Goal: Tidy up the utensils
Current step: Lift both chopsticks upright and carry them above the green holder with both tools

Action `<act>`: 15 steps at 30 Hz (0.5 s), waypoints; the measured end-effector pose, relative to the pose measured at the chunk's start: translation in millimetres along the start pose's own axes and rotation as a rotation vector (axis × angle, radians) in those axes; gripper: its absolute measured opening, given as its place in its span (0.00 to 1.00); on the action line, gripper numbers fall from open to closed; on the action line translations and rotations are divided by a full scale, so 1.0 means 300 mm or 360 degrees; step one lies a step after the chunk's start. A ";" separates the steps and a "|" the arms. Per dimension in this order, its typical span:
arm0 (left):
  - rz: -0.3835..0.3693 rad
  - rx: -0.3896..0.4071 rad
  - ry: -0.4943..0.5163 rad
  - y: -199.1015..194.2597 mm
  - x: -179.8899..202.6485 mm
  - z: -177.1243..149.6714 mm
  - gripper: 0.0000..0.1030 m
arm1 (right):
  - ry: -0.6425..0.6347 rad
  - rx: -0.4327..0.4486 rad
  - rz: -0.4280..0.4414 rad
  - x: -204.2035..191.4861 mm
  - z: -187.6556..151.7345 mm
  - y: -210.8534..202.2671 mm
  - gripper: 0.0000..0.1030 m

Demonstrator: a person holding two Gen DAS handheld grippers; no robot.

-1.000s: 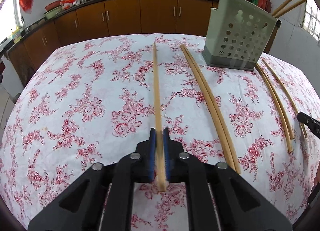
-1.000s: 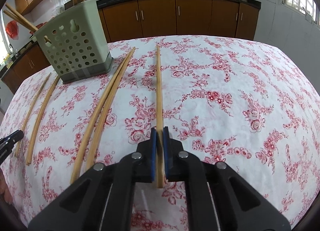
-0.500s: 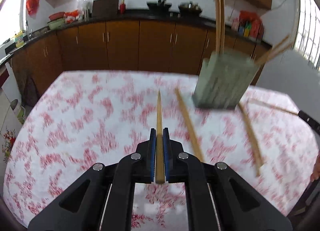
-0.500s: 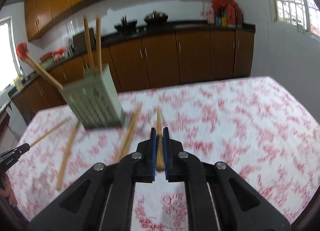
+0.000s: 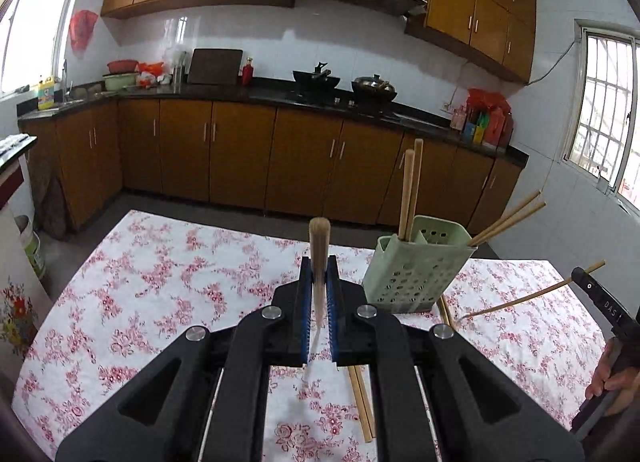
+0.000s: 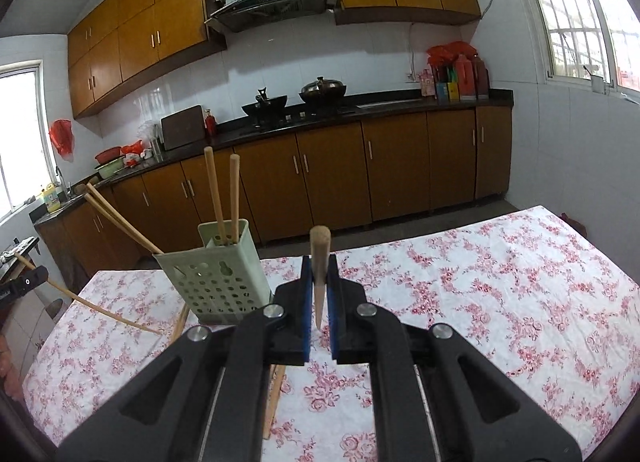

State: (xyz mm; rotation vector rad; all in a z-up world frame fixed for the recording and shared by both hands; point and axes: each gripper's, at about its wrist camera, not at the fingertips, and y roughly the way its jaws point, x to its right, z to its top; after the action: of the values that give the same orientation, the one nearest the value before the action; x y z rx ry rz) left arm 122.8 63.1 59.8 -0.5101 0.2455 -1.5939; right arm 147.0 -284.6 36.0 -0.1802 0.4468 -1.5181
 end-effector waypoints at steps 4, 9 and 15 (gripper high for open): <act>-0.0021 0.0013 0.0014 -0.013 0.011 0.014 0.07 | -0.0021 0.0022 0.0026 -0.014 0.030 -0.017 0.07; -0.0116 0.0070 0.0058 -0.070 0.063 0.068 0.07 | 0.0006 0.0059 0.0140 -0.026 0.130 -0.086 0.07; -0.0270 0.0143 0.0126 -0.146 0.160 0.153 0.07 | 0.0028 0.0071 0.0345 -0.049 0.258 -0.173 0.07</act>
State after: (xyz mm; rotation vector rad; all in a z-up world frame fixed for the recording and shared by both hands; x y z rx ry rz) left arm 104.2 26.7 128.1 -0.4069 0.1931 -1.7839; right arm 129.4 -285.6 128.8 -0.0805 0.4316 -1.3164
